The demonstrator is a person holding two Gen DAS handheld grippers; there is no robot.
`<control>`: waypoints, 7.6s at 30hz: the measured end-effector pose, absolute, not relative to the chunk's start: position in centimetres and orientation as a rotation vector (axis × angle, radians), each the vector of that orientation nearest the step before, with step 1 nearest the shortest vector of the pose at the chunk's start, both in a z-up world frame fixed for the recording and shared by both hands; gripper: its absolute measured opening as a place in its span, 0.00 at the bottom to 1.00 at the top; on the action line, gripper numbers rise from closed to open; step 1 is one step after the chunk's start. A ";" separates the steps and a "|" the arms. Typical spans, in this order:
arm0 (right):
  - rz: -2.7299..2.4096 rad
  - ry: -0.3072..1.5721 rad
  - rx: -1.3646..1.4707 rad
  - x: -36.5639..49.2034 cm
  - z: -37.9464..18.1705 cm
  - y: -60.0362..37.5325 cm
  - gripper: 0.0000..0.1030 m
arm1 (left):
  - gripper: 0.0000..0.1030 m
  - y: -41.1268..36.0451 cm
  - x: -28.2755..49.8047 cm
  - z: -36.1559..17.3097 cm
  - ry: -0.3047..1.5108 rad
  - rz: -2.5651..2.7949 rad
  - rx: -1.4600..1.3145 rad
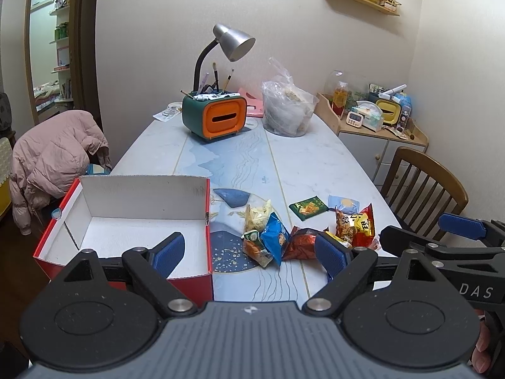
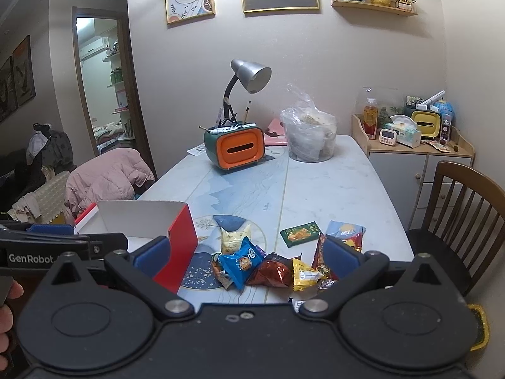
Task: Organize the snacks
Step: 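Move both tools toward the snack pile on the table, then grasp the white-blue wrapped pastry with the right tool while the left tool approaches the small orange candy, then lift the pastry with the right tool while the left tool grasps the orange candy, then carry both snacks over the red-white box and open both tools to drop them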
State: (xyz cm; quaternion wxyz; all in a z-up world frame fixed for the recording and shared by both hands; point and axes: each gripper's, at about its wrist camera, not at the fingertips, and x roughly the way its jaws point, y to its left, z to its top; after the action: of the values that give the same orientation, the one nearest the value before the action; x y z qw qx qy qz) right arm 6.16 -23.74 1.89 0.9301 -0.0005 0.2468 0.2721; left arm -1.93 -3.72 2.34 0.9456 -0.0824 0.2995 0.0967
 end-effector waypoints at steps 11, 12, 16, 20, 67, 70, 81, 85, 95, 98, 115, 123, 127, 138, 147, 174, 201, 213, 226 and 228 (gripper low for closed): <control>0.553 0.526 -0.025 6.6 1.9 -23.5 1.00 | 0.87 -3.6 -1.8 2.3 0.620 0.197 -0.180; 0.550 0.522 -0.046 6.7 1.8 -23.3 1.00 | 0.87 -3.6 -1.8 2.3 0.623 0.196 -0.181; 0.554 0.517 -0.046 6.9 1.7 -23.3 1.00 | 0.87 -3.5 -1.4 2.1 0.635 0.190 -0.182; 0.554 0.501 -0.051 6.9 1.7 -23.3 1.00 | 0.87 -3.4 -1.3 2.1 0.637 0.188 -0.181; 0.638 0.840 -0.219 16.1 -12.0 -27.4 0.90 | 0.87 -8.5 14.5 -7.4 0.903 0.138 -0.205; 0.647 0.849 -0.242 16.7 -12.8 -26.8 0.90 | 0.87 -8.8 15.6 -7.7 0.907 0.127 -0.199; 0.622 0.905 -0.258 19.0 -15.8 -25.5 0.90 | 0.83 -13.6 17.4 -8.6 0.911 -0.026 -0.048; 0.633 0.899 -0.289 19.2 -16.7 -24.8 0.90 | 0.80 -14.6 17.8 -8.7 0.895 -0.061 -0.001; 0.664 0.892 -0.296 19.2 -17.5 -23.8 0.85 | 0.77 -14.6 17.9 -9.0 0.873 -0.109 0.051; 0.661 0.873 -0.337 18.9 -17.7 -23.3 0.85 | 0.76 -14.6 18.0 -9.1 0.881 -0.116 0.054; 0.645 0.860 -0.314 18.4 -17.0 -29.0 0.59 | 0.67 -19.5 19.1 -10.5 0.914 -0.211 0.063; 0.611 0.867 -0.314 18.0 -16.6 -32.5 0.58 | 0.58 -22.9 21.7 -12.8 0.937 -0.238 0.154; 0.613 0.872 -0.306 17.7 -16.5 -33.3 0.58 | 0.54 -24.3 22.5 -14.3 0.954 -0.229 0.224; 0.596 0.859 -0.281 17.8 -16.7 -33.3 0.58 | 0.19 -25.6 22.5 -14.7 0.914 -0.171 0.300; 0.589 0.831 -0.269 16.3 -15.4 -33.5 0.57 | 0.19 -23.2 20.9 -12.2 0.920 -0.155 0.184; 0.742 0.708 -0.278 11.7 -5.7 -26.8 0.58 | 0.19 -7.1 11.4 -3.3 0.859 0.018 -0.127; 0.982 0.650 -0.385 9.7 -3.7 -3.4 0.58 | 0.19 13.9 4.5 -1.8 0.902 0.289 -0.174; 0.999 0.760 -0.474 11.0 -7.1 4.7 0.58 | 0.19 19.9 7.1 -5.0 1.026 0.320 -0.109; 0.957 0.959 -0.492 13.3 -11.1 7.7 0.58 | 0.19 21.2 10.4 -9.7 1.174 0.249 -0.089; 0.954 0.973 -0.501 13.1 -11.4 7.7 0.58 | 0.19 21.1 10.5 -10.3 1.194 0.241 -0.082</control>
State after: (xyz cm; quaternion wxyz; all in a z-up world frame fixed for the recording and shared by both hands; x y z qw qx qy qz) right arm 13.15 7.75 -11.36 0.7478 -0.2293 0.4451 0.4361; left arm 10.55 21.10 -10.29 0.8195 -0.0386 0.5605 0.1131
